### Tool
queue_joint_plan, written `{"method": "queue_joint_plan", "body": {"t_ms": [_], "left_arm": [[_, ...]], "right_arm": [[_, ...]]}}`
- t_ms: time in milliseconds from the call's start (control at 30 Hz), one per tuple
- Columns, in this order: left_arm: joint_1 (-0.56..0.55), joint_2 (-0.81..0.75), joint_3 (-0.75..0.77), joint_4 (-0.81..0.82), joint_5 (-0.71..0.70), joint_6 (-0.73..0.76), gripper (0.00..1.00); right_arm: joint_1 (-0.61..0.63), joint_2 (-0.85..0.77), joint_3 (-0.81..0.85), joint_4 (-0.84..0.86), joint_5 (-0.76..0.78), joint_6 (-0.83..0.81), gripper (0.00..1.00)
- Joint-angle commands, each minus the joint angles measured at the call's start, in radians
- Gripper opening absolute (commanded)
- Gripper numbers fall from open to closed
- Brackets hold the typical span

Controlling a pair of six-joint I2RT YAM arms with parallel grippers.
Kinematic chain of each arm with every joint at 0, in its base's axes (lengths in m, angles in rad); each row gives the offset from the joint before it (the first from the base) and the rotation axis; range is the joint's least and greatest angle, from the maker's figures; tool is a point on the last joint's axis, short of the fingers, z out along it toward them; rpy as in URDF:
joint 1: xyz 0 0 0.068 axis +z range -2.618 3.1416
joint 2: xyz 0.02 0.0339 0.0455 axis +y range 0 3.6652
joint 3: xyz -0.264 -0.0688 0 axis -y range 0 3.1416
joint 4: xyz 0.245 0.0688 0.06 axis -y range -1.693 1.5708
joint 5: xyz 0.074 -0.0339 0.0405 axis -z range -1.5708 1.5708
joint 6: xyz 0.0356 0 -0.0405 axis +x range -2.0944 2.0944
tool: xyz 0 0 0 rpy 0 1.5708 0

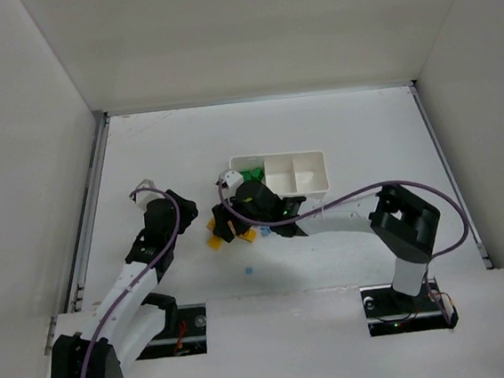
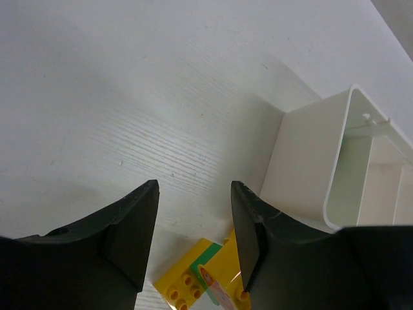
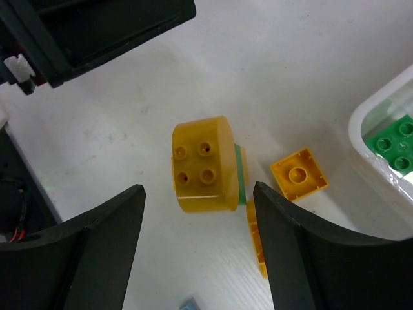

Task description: Sort the legos into containers by color

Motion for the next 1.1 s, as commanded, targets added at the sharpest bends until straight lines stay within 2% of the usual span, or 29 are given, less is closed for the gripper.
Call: {"method": "queue_joint_plan", "body": {"t_ms": [0,200,633,933,1067], "left_arm": [[0.008,-0.002,-0.008,-0.001,-0.002,-0.029,0.46],[0.012,-0.008,-0.006,0.001,-0.002,-0.024,0.46],[0.018,-0.021,-0.005,0.001,-0.002,-0.024,0.47],[0.032,-0.035,-0.014,-0.005,-0.002,-0.026,0.47],[0.040,-0.049,-0.019,-0.012,-0.002,-0.026,0.48]], "right_arm": [[0.008,0.021,0.080,0.003,0.015,-0.027,0.73],[0.015,0.090,0.146,-0.046,0.020,-0.034,0.67],[0.061,0.149,0.184,-0.148,0.094,-0.056,0.67],[0.104,0.202,0.239,-0.209,0.207,-0.105,0.53],[0.115,0.221,0.253,-0.214,0.245,-0.108,0.43]]}}
